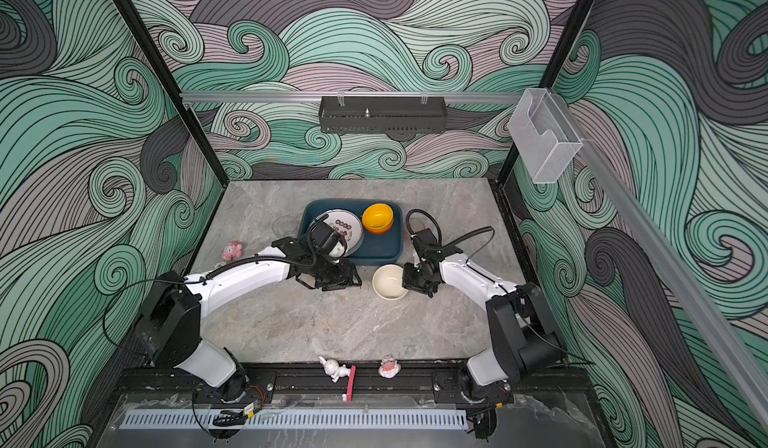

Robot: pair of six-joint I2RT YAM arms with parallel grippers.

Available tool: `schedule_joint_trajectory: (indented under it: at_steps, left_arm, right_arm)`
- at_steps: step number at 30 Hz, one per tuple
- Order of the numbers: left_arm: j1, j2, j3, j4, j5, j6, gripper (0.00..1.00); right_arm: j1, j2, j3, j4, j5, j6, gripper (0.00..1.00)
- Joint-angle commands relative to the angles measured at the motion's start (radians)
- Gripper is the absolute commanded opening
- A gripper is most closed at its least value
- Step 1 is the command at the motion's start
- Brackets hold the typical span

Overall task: Place the mixed dishes into the plastic bin
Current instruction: 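Pinch the cream bowl rim with the right gripper and lift it, then carry the cream bowl with the right gripper onto the yellow bowl in the bin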

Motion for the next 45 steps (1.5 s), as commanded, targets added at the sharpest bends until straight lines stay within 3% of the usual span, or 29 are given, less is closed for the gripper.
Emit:
schedule_joint_trajectory:
  at_steps: [1,20,33,45]
  left_arm:
    - [-0.009,0.008,0.030,-0.002,0.011,-0.002,0.61]
    - [-0.003,-0.072,-0.016,-0.011,-0.026,-0.011,0.61]
    - [0.079,-0.244,-0.106,-0.058,-0.080,-0.015,0.61]
    - [0.201,-0.412,-0.185,-0.117,-0.108,-0.018,0.61]
  right_arm:
    - [-0.006,0.018,-0.006,0.015,0.013,-0.004,0.31]
    - [-0.005,-0.053,0.017,-0.077,0.080,-0.056,0.04]
    - [-0.003,-0.136,0.155,-0.209,0.090,-0.082,0.02]
    - [-0.005,0.040,0.459,-0.278,0.119,-0.119,0.02]
